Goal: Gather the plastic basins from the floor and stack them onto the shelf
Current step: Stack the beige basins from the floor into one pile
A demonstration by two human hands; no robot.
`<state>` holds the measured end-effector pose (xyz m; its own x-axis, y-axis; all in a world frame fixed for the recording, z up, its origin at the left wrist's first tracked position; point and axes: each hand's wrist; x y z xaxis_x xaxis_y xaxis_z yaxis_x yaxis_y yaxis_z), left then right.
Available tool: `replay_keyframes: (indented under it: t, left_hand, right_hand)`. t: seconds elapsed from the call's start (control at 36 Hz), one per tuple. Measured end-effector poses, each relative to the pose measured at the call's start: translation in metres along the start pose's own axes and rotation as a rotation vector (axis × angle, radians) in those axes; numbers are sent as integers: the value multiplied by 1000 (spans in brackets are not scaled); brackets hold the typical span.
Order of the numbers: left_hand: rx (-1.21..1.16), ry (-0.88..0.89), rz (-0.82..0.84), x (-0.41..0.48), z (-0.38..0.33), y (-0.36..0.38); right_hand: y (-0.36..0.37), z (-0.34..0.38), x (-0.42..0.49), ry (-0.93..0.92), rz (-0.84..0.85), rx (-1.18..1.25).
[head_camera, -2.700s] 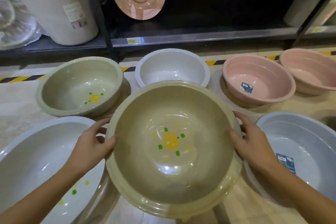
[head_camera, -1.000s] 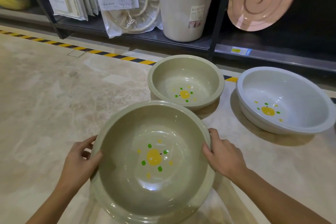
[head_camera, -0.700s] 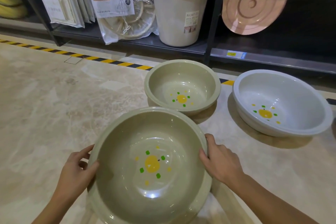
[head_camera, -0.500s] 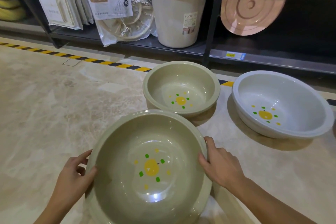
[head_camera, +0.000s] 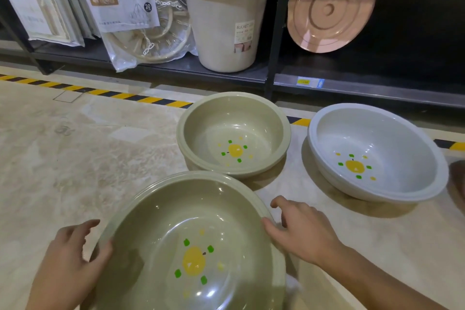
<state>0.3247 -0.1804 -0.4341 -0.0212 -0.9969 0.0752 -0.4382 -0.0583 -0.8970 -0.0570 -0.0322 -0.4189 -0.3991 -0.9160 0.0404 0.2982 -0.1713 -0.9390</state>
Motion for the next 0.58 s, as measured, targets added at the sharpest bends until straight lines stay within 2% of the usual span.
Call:
replay_keyframes:
  t: [0.08, 0.17, 0.36, 0.47, 0.58]
  left_hand:
    - [157, 169, -47, 27, -25, -5]
    - [176, 271, -5, 53, -59, -13]
    - [85, 540, 215, 73, -151, -50]
    - [182, 759, 227, 69, -207, -60]
    - [104, 809, 215, 65, -258, -45]
  right_hand:
    - [-18, 3, 18, -97, 7, -135]
    - [-47, 13, 35, -159, 55, -242]
    - [-139, 47, 55, -141, 178, -436]
    - [-171, 44, 61, -151, 192, -496]
    - [-179, 22, 71, -108, 125, -499]
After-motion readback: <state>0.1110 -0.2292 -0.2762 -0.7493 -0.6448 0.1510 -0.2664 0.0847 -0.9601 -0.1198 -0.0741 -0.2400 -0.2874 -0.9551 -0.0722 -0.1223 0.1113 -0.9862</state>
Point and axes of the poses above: each hand's wrist, its own x-axis towards the middle knuckle, its own y-axis out of the palm, z = x × y, and after that the axes turned 10 degrees about -z, right-handed
